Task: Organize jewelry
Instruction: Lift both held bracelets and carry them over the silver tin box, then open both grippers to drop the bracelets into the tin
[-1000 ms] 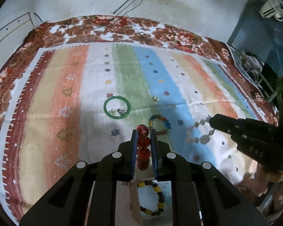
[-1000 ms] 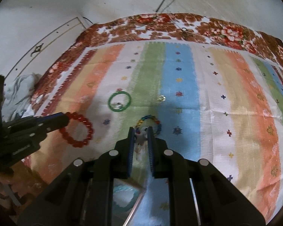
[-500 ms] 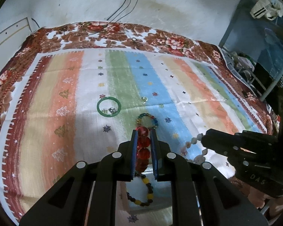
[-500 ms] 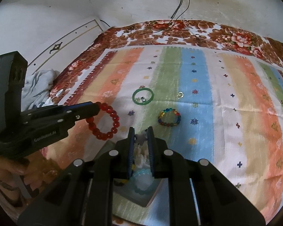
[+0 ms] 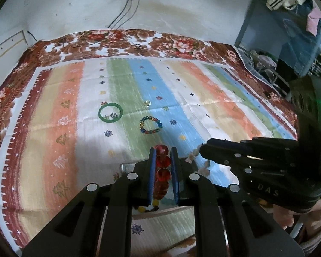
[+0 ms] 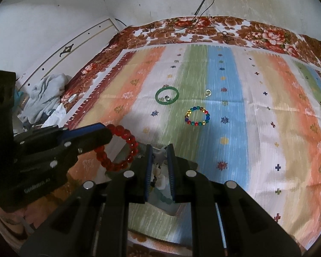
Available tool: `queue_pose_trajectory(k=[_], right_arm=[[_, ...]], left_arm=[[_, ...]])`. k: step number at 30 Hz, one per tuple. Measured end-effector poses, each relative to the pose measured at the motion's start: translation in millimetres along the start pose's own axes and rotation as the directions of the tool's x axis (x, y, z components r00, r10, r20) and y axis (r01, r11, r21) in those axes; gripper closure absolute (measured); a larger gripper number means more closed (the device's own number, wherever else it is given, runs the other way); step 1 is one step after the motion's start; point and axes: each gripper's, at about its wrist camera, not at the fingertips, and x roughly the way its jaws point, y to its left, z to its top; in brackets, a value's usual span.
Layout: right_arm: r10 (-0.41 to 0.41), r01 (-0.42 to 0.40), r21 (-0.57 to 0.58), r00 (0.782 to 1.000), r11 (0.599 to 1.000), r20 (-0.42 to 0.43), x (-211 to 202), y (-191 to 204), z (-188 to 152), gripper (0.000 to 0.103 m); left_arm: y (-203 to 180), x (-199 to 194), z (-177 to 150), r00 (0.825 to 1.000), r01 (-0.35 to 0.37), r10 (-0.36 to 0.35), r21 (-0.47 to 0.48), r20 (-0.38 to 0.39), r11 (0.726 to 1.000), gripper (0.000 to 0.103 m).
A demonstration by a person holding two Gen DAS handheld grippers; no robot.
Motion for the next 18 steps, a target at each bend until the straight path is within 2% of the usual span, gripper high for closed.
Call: queue_pose_trajectory(k=[16, 18], right_arm=[[0.009, -0.008, 0.017, 1.000, 1.000, -0.030, 8, -5, -2, 0.088], [0.012, -0.011, 0.028, 0.999, 1.000, -0.038, 10, -7, -3, 0.084]], left_arm=[[-1, 5, -4, 1.000, 0.004, -0.004, 0.008, -0.023, 1.000, 0.090], [-2, 9, -5, 0.999, 0.005, -0.005, 0.013, -0.040, 1.000, 0.090]])
